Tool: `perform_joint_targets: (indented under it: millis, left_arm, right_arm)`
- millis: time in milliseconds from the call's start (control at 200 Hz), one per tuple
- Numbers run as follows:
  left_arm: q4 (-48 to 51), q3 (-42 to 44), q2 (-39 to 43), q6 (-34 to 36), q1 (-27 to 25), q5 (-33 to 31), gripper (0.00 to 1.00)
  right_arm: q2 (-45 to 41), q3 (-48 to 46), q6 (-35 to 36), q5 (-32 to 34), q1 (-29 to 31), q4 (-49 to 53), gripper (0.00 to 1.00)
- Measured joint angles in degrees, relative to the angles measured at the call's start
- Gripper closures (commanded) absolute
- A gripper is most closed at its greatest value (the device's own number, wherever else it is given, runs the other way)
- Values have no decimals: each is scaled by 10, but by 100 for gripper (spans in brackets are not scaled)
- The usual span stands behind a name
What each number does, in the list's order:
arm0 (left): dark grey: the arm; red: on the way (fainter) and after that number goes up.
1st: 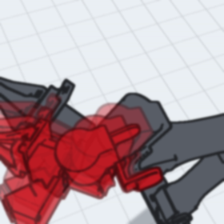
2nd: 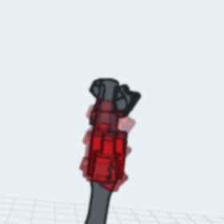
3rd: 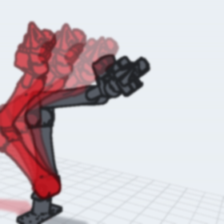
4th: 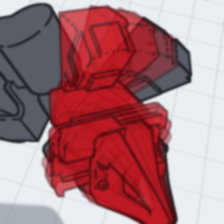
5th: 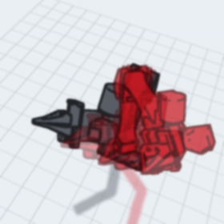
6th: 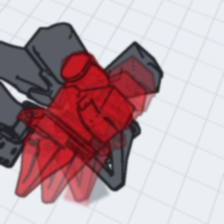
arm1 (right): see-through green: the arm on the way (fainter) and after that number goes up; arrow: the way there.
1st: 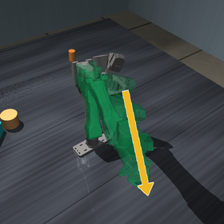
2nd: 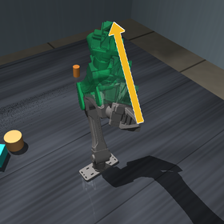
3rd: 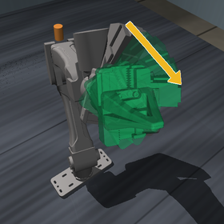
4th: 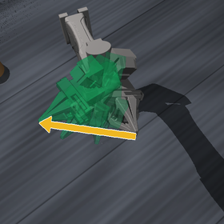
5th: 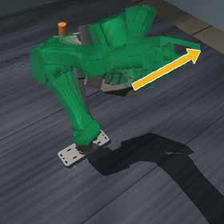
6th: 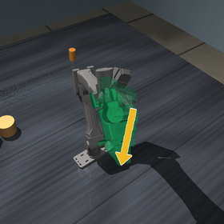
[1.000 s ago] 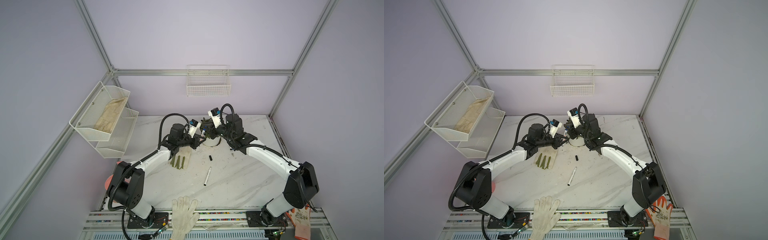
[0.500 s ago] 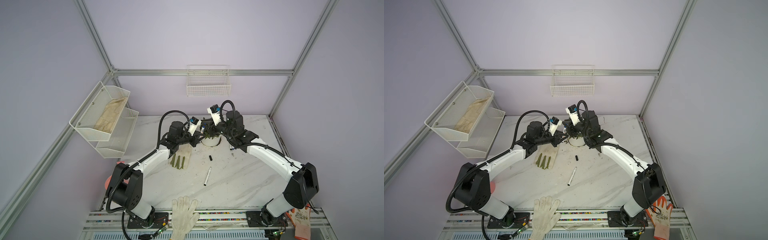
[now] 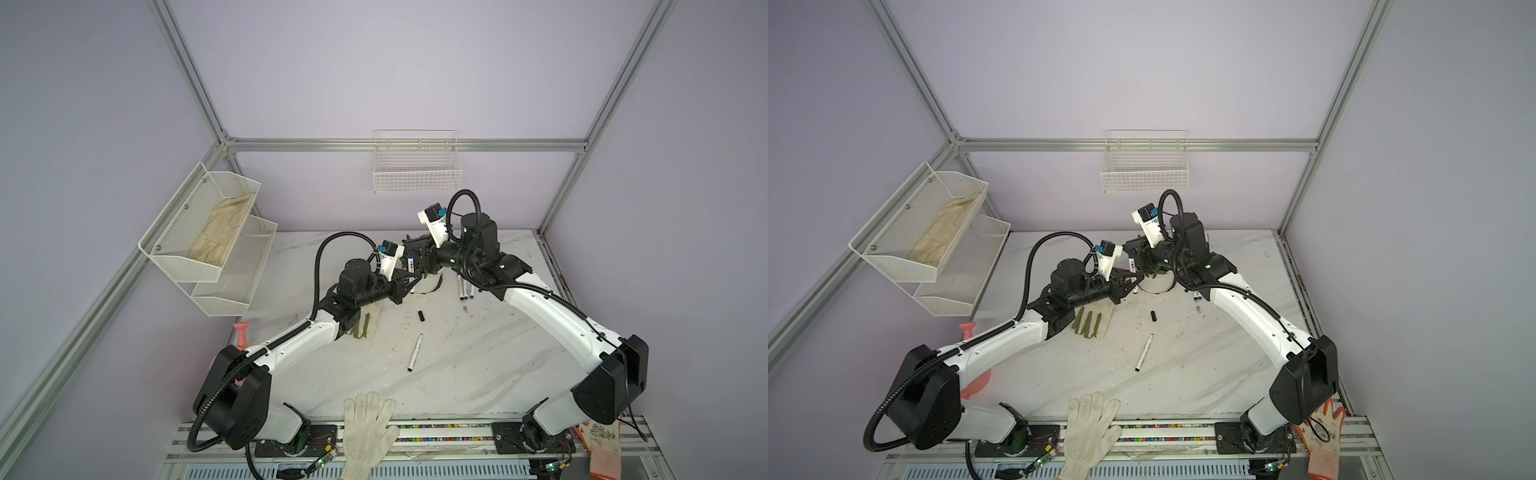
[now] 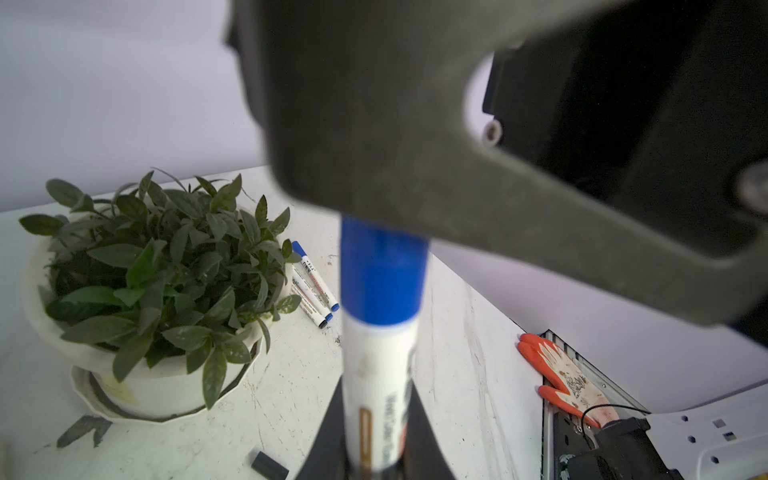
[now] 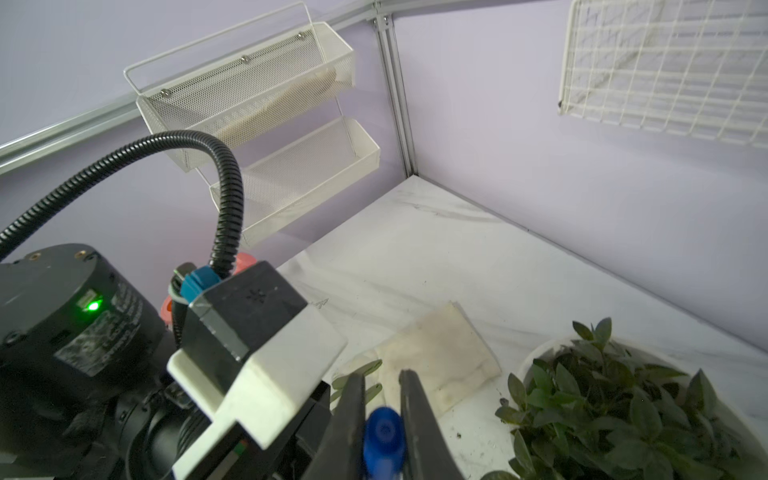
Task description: Insert the pens into the pen caps
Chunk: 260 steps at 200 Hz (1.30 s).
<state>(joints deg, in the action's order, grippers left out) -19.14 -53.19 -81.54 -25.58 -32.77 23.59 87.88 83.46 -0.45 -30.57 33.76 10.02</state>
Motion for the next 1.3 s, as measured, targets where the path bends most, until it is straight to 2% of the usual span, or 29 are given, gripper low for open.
perform_joint_targets:
  millis: [120,245,600,910,1300]
  left_arm:
    - [-38,16,0,-34,0,-48,100]
    - [-50,26,0,-52,1,-75,100]
    - [-66,29,0,-55,0,-87,100]
    - [-69,29,-11,-56,-6,-90,100]
    - [-65,29,-11,-59,-6,-103,100]
  right_arm:
    - [0,-17,-12,-5,0,31,59]
    - [-3,-40,-26,-6,0,26,58]
    - [-19,-72,-67,-31,-3,-10,60]
    - [-8,-75,-102,-57,-3,-61,69]
    - [-1,-84,-109,-49,-3,-76,68]
